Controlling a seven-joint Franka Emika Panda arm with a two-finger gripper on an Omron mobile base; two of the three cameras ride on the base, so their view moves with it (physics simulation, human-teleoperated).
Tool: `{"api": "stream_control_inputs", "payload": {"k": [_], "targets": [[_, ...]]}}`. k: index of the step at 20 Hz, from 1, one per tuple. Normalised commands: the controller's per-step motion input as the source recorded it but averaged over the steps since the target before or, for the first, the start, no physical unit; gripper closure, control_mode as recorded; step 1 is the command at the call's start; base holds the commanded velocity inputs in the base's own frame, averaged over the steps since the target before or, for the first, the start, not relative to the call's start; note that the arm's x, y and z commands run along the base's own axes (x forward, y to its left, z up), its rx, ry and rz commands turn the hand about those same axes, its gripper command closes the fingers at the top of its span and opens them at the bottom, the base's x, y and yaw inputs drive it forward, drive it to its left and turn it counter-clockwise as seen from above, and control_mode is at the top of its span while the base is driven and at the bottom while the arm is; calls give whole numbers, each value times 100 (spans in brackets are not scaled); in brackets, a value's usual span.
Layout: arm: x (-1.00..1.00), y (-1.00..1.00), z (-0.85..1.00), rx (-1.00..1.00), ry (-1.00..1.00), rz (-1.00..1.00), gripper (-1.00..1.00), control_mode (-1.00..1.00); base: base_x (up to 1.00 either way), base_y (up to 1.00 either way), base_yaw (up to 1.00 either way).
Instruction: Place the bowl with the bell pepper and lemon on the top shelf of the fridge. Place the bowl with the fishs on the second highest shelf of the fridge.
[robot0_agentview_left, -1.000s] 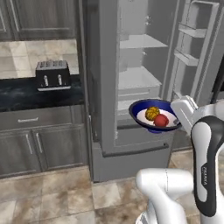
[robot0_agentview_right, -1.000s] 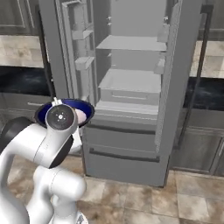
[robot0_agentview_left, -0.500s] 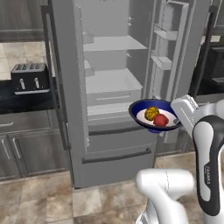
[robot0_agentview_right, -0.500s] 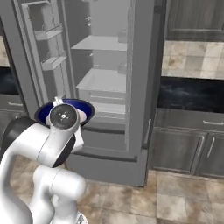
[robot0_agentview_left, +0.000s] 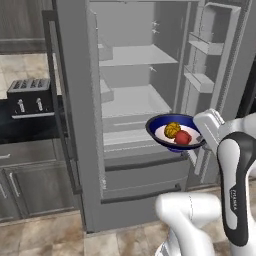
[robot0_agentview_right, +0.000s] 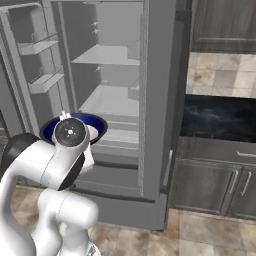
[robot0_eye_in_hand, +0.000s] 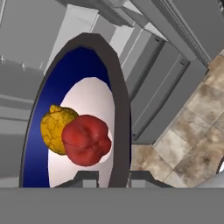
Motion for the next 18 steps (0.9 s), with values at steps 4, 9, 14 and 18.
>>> {"api": "stream_control_inputs", "payload": {"k": [4,9,14,18], "targets": [[0,0,0,0,0,0,100,100,14,12,2],[0,0,0,0,0,0,100,100,39,16,0],[0,0,0,0,0,0,100,100,47,44,0],[0,0,0,0,0,0,100,100,62,20,0]]}}
